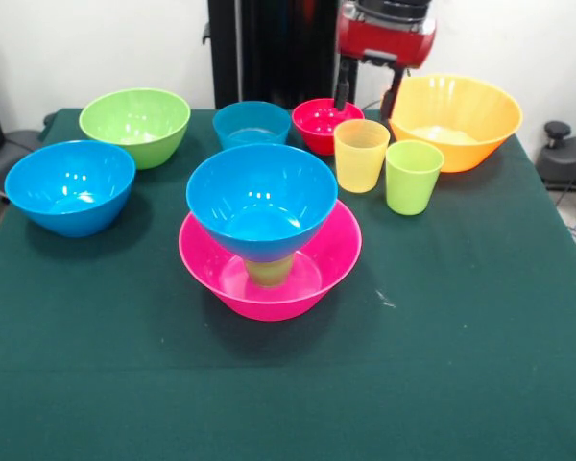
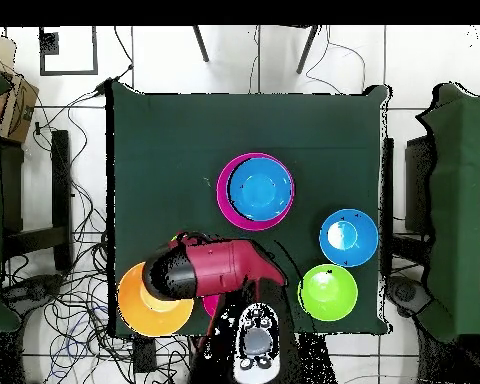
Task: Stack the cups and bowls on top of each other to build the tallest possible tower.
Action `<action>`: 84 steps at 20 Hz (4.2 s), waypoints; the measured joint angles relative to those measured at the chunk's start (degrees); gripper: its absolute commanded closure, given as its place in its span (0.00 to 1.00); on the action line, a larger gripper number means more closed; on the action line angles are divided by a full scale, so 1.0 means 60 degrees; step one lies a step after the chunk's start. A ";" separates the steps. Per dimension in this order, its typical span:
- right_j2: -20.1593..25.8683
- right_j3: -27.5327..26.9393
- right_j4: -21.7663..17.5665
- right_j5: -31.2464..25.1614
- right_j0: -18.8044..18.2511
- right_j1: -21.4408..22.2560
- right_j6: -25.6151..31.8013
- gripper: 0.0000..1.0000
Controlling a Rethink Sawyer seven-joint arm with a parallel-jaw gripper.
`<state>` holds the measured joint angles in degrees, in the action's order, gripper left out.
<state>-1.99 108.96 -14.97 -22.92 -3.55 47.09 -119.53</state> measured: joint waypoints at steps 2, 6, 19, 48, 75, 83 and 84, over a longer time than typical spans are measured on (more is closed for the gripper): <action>-0.0102 0.0004 0.0269 0.0000 0.0214 0.0178 0.0000 0.00; -0.0156 0.0005 0.0689 -0.0001 0.0384 0.0305 0.0000 0.00; -0.0301 0.0004 0.1582 0.0664 0.0920 -0.0400 0.0000 0.00; -0.0818 0.0014 0.3084 0.1958 0.2656 -0.1714 -0.0638 0.00; -0.0977 0.0819 0.3090 0.4487 0.2830 -0.3146 -0.0718 0.00; -0.1024 0.1181 0.3021 0.4700 0.3016 -0.3216 -0.0718 0.00; -0.1029 0.1188 0.3023 0.4720 0.3027 -0.3232 -0.0718 0.00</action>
<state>-8.17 116.09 3.17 5.40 14.61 27.69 -123.83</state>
